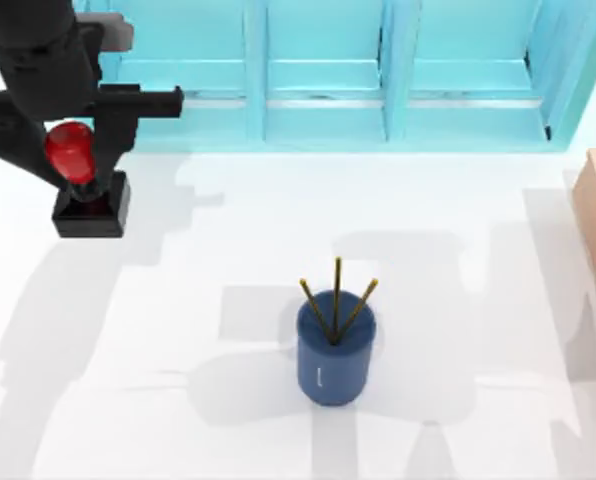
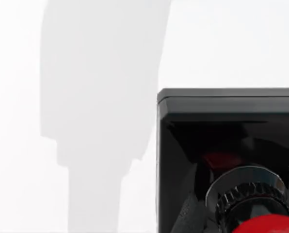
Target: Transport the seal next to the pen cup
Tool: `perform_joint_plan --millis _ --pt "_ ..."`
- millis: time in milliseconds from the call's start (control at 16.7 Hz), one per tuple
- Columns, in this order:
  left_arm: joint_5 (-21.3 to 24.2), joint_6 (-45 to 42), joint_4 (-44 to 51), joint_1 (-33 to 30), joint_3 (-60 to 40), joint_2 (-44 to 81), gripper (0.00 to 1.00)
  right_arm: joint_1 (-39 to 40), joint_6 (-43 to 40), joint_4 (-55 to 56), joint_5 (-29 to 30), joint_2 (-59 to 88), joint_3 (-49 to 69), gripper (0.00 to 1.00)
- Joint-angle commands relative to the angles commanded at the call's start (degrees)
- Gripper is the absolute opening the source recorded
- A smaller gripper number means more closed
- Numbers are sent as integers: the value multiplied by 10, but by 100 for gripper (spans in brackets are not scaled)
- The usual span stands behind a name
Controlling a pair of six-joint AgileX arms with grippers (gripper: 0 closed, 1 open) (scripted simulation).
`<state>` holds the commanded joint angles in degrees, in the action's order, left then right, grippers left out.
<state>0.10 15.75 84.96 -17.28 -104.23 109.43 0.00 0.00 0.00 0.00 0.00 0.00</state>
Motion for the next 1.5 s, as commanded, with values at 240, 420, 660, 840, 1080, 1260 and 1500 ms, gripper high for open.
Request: perform_joint_plan --millis 240,420,660,840,1080,1260,1500 --pt "0 40 4 -41 -5 2 0 0 0 0 0 0 0 100" --pt "0 109 9 -110 -11 4 0 0 0 0 0 0 0 100" --pt "0 196 12 -195 -14 1 0 0 0 0 0 0 0 100" --pt "0 207 12 -207 -15 1 0 0 0 0 0 0 0 100" --pt "0 206 5 -205 -7 0 0 0 0 0 0 0 0 100" --pt "1 206 -12 -206 15 -2 0 0 0 0 0 0 0 100" --pt "0 207 -24 -206 27 -5 0 0 0 0 0 0 0 100"
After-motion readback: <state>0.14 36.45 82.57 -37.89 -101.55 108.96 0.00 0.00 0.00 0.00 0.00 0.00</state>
